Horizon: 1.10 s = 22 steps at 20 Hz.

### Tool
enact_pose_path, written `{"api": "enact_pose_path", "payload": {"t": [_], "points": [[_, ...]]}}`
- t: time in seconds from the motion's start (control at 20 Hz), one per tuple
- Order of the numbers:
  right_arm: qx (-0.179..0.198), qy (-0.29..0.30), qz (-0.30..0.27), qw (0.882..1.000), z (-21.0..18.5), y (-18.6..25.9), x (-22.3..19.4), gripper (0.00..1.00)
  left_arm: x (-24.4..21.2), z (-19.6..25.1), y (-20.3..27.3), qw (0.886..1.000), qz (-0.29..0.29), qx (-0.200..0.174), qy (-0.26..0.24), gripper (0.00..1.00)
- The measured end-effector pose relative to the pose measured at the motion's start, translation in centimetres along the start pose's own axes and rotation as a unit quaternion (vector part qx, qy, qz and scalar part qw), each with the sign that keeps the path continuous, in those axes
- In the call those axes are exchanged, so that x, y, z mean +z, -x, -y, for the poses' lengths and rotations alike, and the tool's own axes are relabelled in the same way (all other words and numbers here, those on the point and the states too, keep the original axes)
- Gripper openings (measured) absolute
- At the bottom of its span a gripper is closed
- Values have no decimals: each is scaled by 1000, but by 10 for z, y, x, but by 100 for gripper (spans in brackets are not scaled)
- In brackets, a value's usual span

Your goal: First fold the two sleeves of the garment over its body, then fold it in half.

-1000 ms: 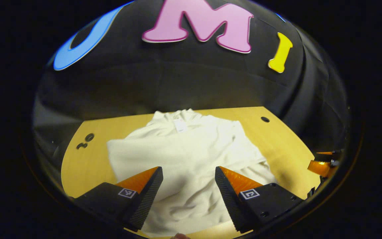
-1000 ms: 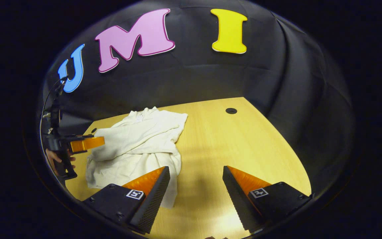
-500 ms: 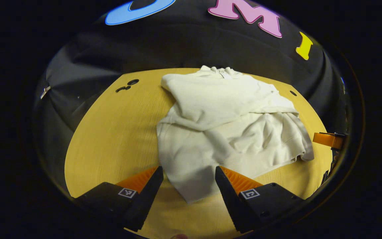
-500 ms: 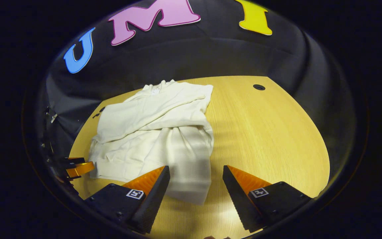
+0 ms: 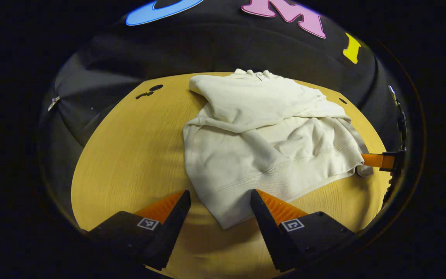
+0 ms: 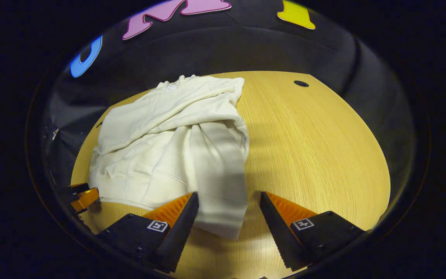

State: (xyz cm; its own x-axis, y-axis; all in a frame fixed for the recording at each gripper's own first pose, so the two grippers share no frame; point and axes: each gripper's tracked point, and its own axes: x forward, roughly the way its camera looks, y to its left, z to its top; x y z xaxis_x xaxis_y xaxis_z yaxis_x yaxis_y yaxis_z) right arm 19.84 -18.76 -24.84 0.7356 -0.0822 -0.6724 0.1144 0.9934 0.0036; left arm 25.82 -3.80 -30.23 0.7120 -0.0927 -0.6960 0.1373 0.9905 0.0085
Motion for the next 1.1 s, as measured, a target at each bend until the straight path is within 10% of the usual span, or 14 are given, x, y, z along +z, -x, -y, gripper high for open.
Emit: {"api": "enact_pose_path", "payload": {"t": [0.15, 0.2, 0.3, 0.35, 0.45, 0.6, 1.1], "points": [[-6, 12, 1, 1000, -10, 1, -5, 96, -2, 8, -1, 1000, 0, -8, -5, 90], [-9, 4, -3, 1000, -11, 0, -6, 63, -2, 13, -2, 1000, 0, -16, -12, 80], [-7, -5, -8, 1000, -14, 0, -5, 68, 0, 22, -1, 999, 1, -35, -18, 58], [-6, -7, -10, 1000, -15, 0, -5, 47, 1, 25, -2, 999, 1, -38, -17, 43], [10, -1, -17, 1000, -19, 1, -5, 46, 3, 27, -2, 999, 4, -29, -17, 23], [32, -3, -19, 999, -21, 1, -1, 14, 6, 29, -2, 1000, 6, -16, -12, 9], [83, -9, 11, 996, -23, 30, 46, 6, 45, 32, 32, 998, 19, -59, 33, 6]]}}
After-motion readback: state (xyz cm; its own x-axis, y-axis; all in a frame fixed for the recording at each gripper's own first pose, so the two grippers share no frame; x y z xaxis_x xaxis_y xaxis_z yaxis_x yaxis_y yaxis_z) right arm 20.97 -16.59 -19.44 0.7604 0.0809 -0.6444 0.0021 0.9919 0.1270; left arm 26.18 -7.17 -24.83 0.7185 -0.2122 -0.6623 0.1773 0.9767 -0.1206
